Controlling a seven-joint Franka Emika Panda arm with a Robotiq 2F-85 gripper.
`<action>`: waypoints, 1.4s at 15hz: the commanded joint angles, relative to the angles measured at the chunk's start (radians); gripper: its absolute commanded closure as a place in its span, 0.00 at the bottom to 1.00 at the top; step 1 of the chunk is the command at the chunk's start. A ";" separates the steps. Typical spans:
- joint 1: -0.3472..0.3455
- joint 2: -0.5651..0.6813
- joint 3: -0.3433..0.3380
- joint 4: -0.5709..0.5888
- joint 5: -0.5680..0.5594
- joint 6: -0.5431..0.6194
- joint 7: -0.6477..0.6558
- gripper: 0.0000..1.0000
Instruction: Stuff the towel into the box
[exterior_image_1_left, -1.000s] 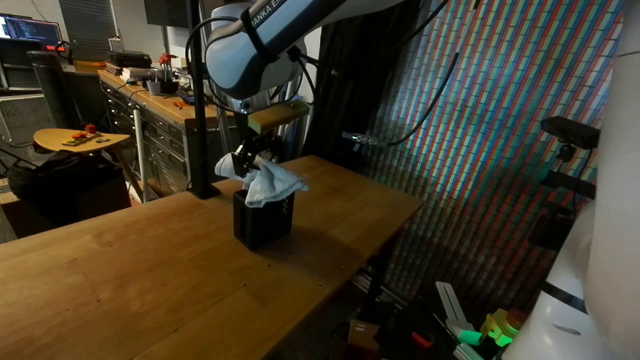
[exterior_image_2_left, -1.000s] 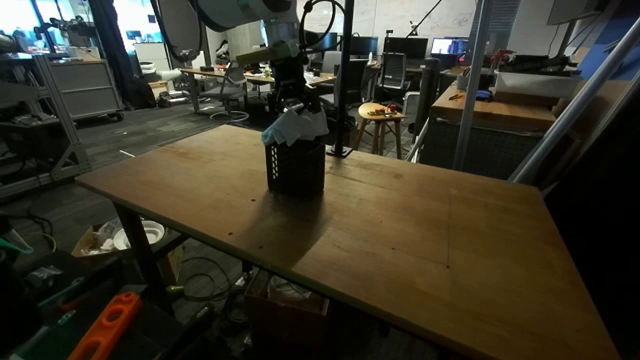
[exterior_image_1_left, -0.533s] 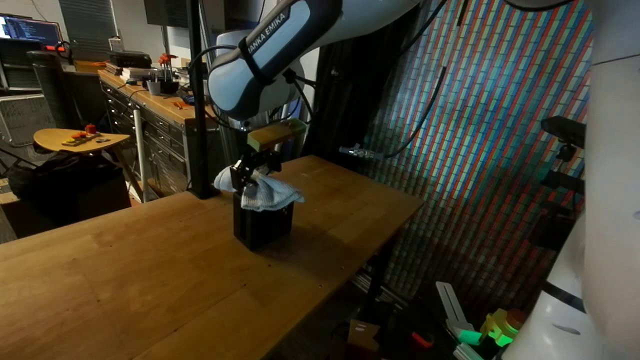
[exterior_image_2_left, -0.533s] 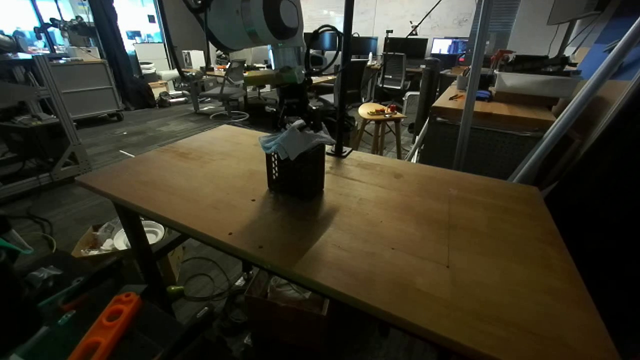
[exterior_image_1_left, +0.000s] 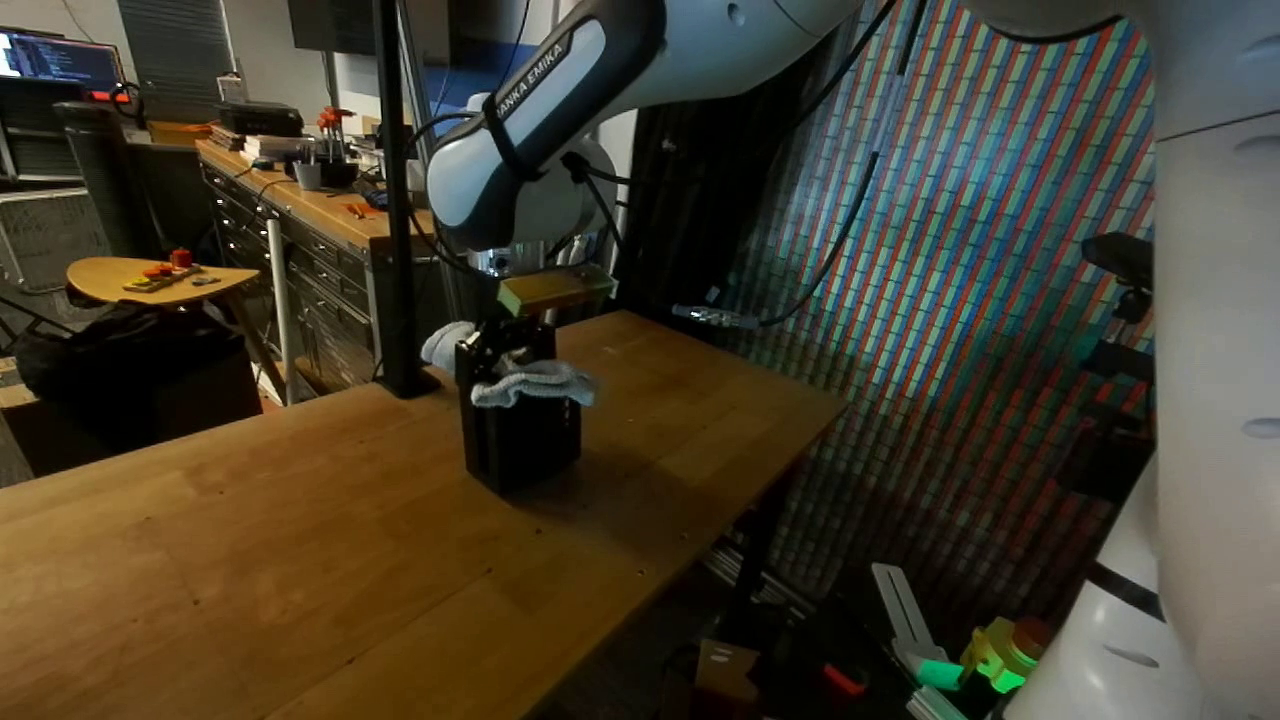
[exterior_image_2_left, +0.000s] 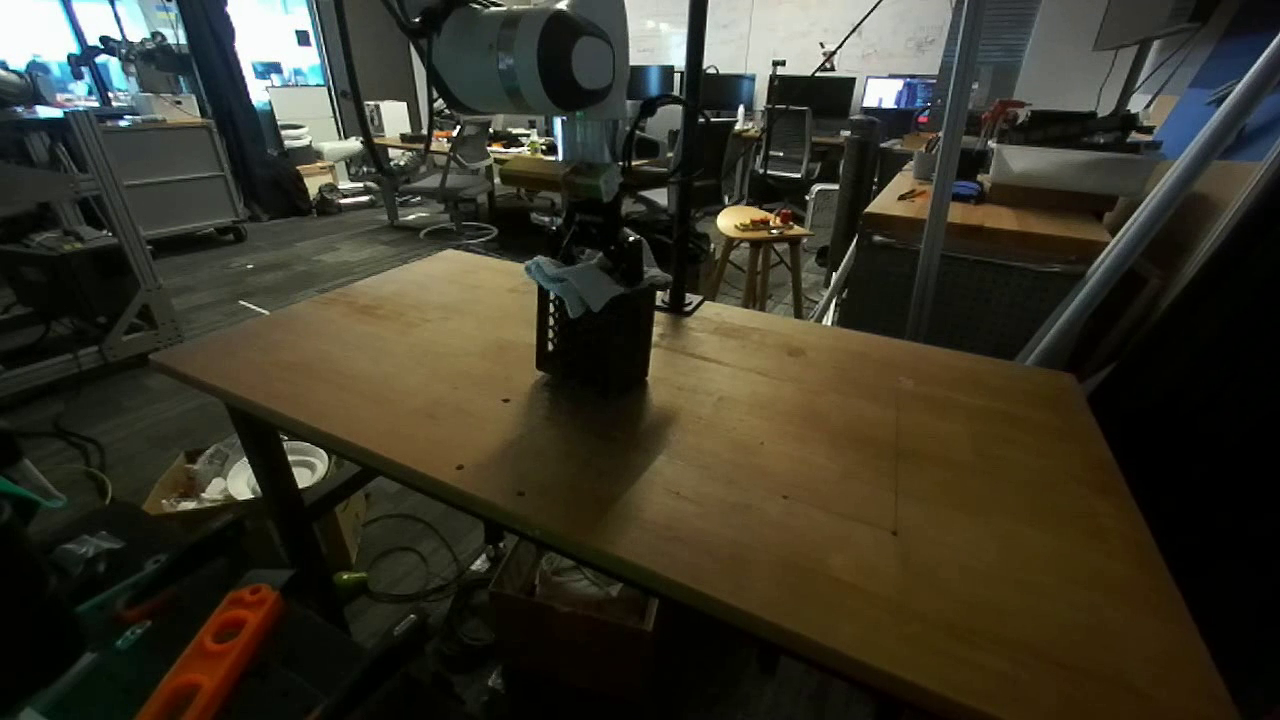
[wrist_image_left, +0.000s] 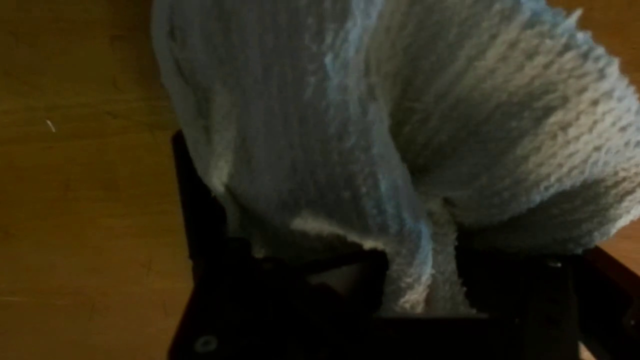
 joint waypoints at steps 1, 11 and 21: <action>-0.029 0.038 0.032 -0.033 0.090 0.064 -0.060 0.89; -0.042 0.009 0.047 -0.088 0.176 0.073 -0.140 0.87; 0.022 -0.039 0.030 -0.090 0.053 0.013 -0.079 0.09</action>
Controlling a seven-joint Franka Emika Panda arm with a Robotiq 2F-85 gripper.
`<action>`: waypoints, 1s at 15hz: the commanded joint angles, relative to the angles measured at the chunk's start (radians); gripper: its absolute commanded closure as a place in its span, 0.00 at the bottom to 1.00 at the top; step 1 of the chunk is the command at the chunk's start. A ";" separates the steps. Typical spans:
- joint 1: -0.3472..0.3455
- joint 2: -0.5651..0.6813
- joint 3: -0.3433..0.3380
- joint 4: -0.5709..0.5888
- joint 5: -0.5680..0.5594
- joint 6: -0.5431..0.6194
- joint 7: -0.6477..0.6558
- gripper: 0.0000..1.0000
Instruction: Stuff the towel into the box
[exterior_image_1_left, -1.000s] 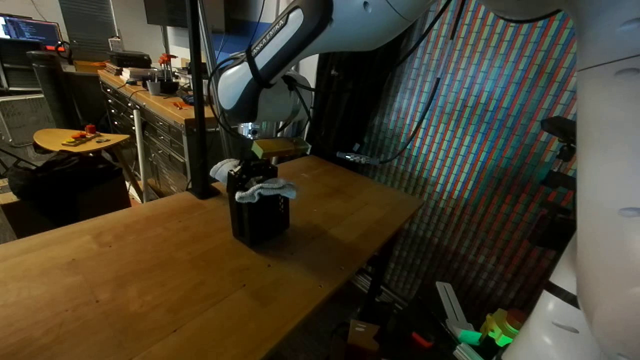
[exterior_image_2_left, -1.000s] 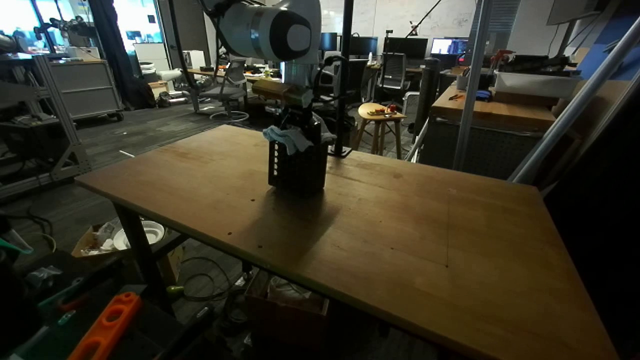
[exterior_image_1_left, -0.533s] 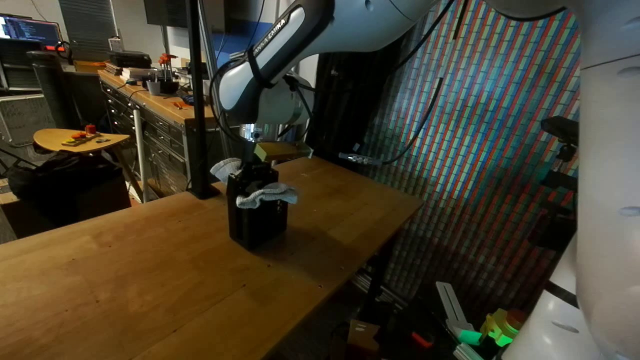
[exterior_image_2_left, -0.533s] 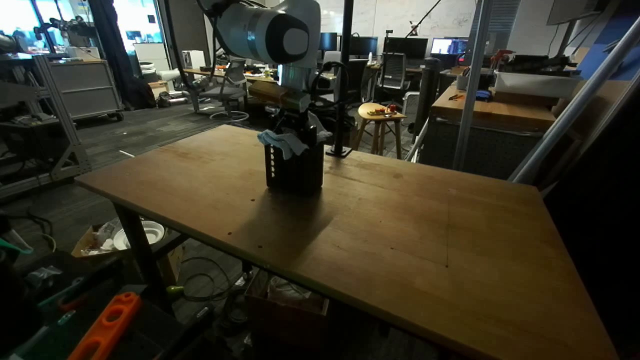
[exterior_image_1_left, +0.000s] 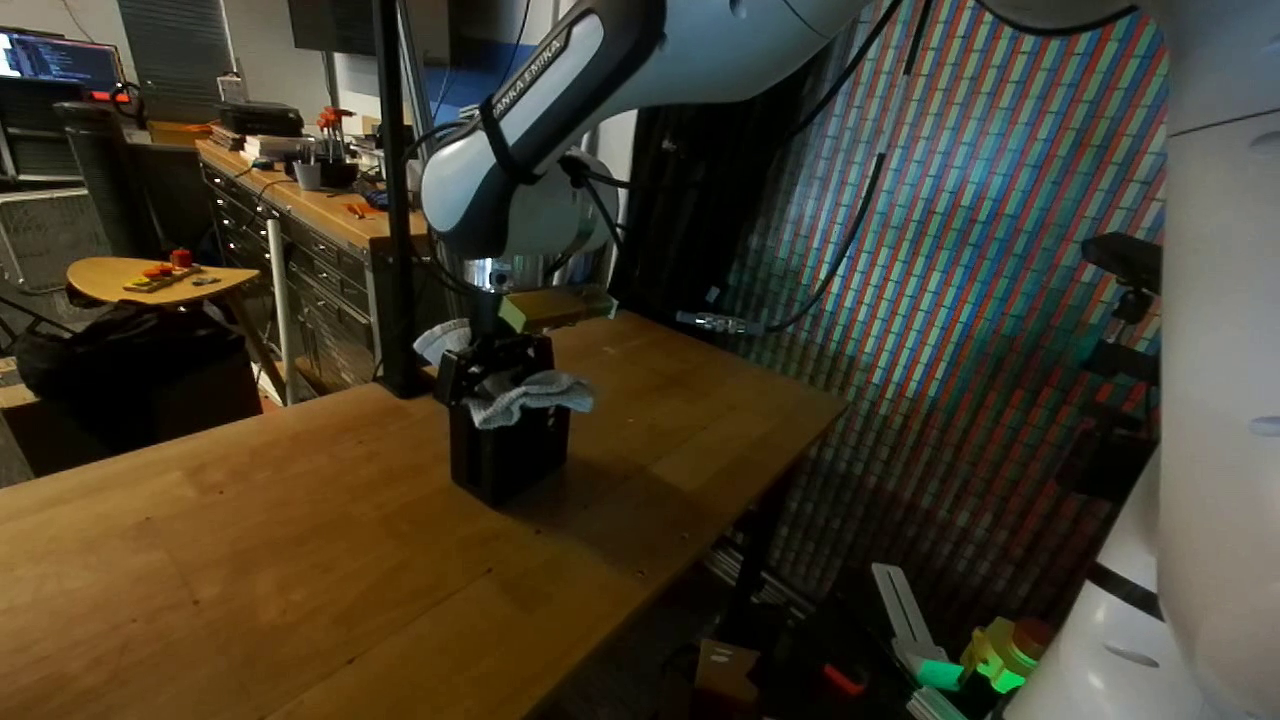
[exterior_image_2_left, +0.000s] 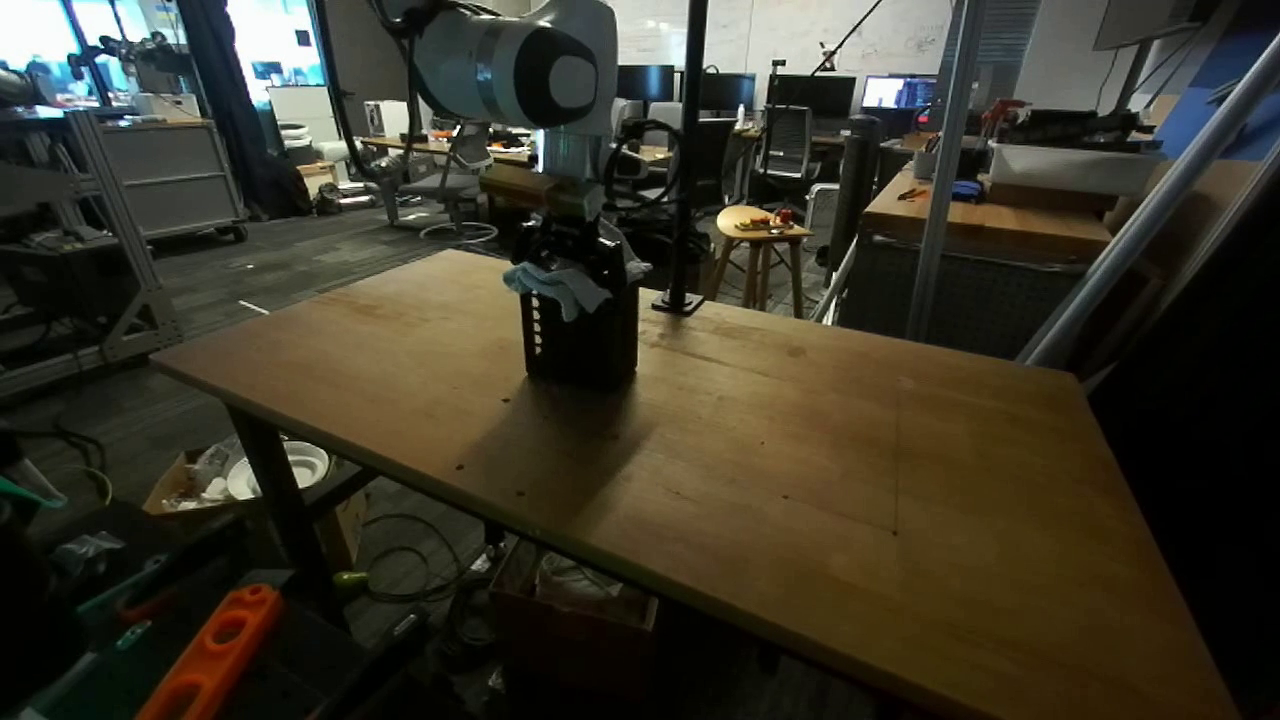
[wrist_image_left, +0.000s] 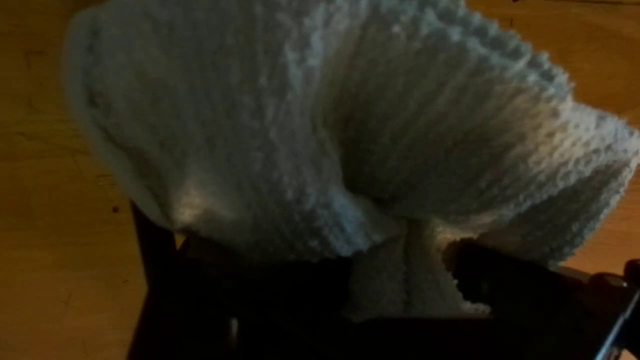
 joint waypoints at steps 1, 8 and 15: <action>0.031 -0.018 -0.002 -0.015 -0.060 -0.020 0.038 0.03; 0.064 -0.042 -0.009 -0.007 -0.158 -0.073 0.084 0.00; 0.067 -0.083 -0.010 0.013 -0.226 -0.129 0.102 0.34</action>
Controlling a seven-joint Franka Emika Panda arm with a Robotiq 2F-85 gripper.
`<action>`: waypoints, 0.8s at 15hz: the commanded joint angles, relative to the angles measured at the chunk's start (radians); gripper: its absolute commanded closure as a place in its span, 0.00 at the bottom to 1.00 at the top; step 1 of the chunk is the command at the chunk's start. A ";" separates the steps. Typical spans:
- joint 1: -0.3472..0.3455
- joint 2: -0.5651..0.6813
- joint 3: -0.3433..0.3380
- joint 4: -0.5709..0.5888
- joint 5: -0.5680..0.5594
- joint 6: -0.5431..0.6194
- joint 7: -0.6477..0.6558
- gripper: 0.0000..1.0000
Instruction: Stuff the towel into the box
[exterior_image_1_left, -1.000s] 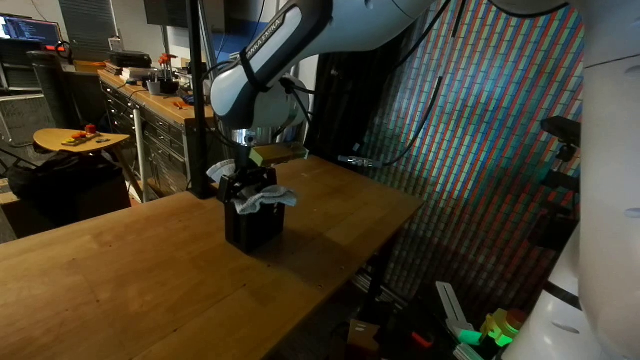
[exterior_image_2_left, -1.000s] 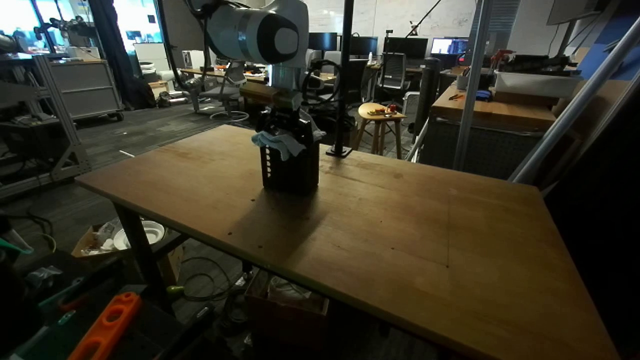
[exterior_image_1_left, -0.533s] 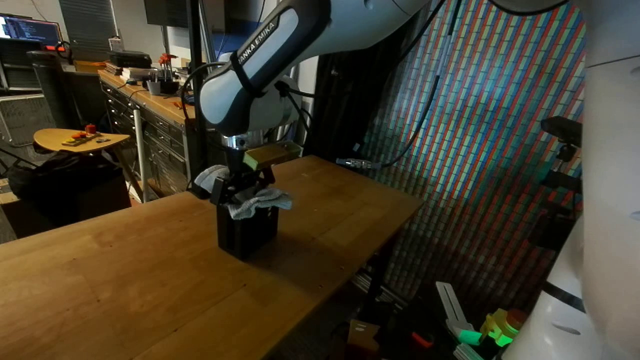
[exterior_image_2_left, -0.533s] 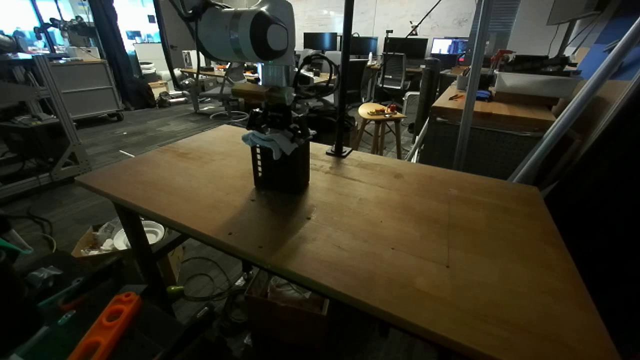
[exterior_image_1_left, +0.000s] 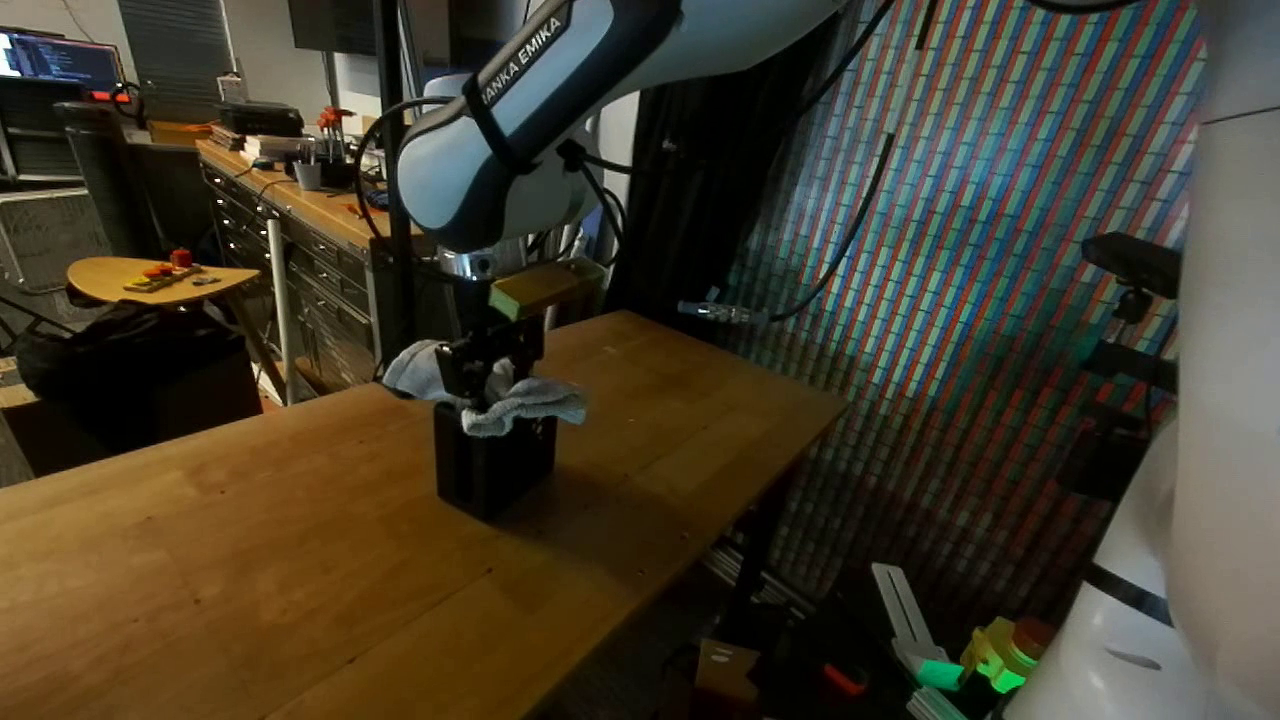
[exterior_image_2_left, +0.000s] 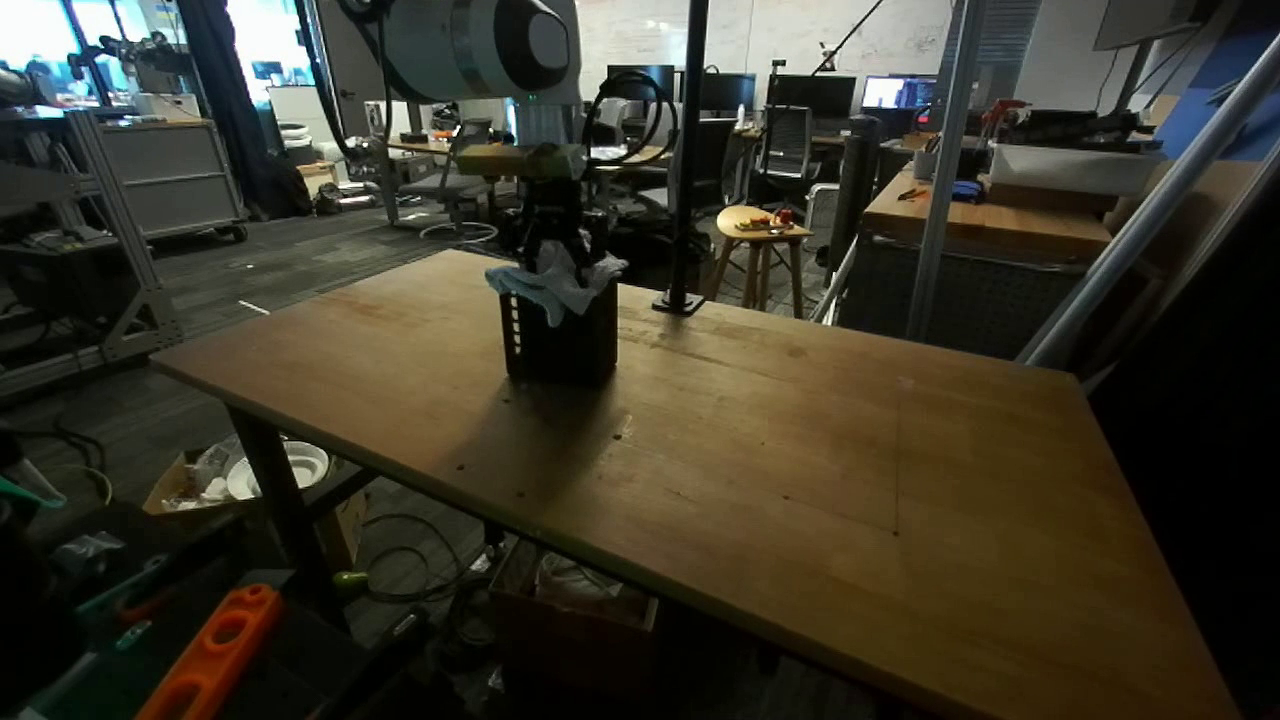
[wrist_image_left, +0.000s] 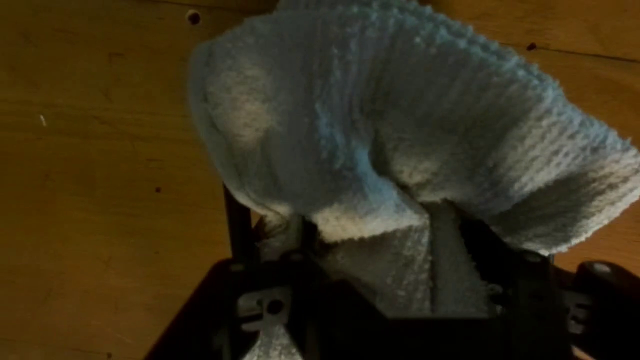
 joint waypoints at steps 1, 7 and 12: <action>0.014 -0.037 -0.009 0.012 -0.049 -0.046 0.026 0.36; 0.018 -0.049 -0.005 0.044 -0.087 -0.084 0.022 0.11; 0.019 -0.065 -0.007 0.048 -0.104 -0.097 0.025 0.35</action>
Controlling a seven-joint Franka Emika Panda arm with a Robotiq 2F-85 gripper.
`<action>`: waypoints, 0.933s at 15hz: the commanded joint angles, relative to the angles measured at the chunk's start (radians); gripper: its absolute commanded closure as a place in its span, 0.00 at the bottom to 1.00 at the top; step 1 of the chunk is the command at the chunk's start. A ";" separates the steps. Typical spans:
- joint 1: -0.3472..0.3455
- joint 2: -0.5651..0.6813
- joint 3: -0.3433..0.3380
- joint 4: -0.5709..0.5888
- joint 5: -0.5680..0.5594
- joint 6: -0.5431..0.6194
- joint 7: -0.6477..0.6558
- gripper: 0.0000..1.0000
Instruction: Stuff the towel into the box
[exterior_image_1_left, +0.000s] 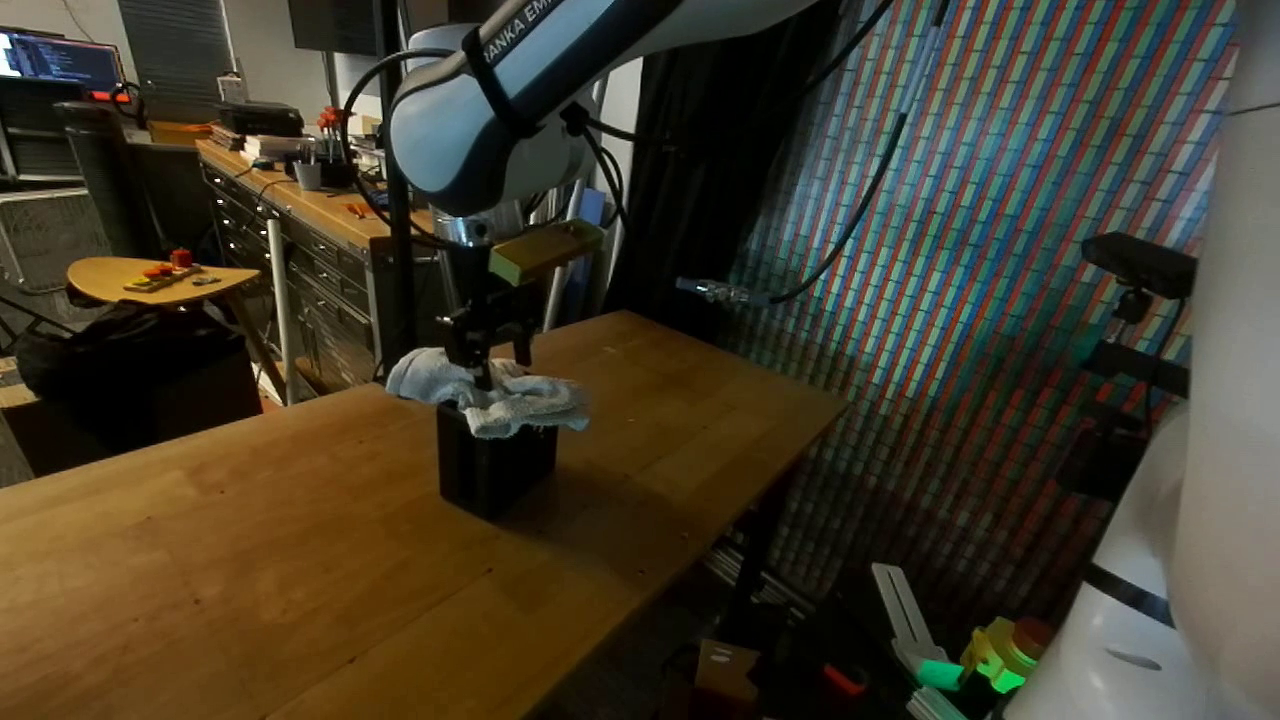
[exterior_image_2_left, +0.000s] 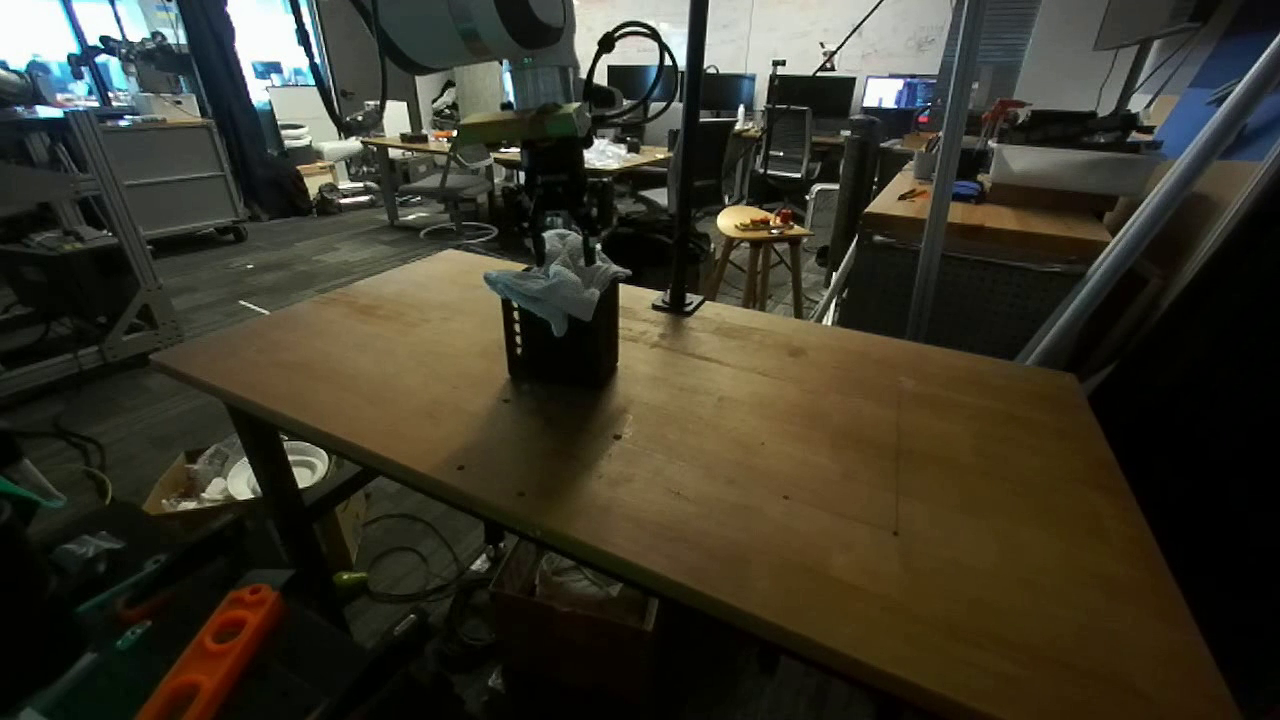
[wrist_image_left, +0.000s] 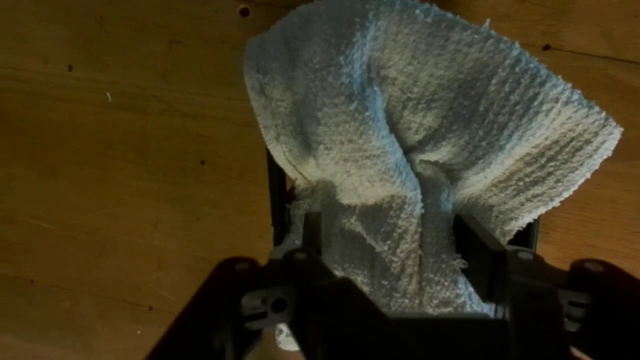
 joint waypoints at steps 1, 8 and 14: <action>0.010 -0.031 -0.008 0.008 -0.038 -0.032 0.020 0.32; 0.010 -0.059 -0.011 0.020 -0.088 -0.055 0.028 0.33; 0.009 -0.050 -0.004 0.017 -0.079 -0.036 0.030 0.85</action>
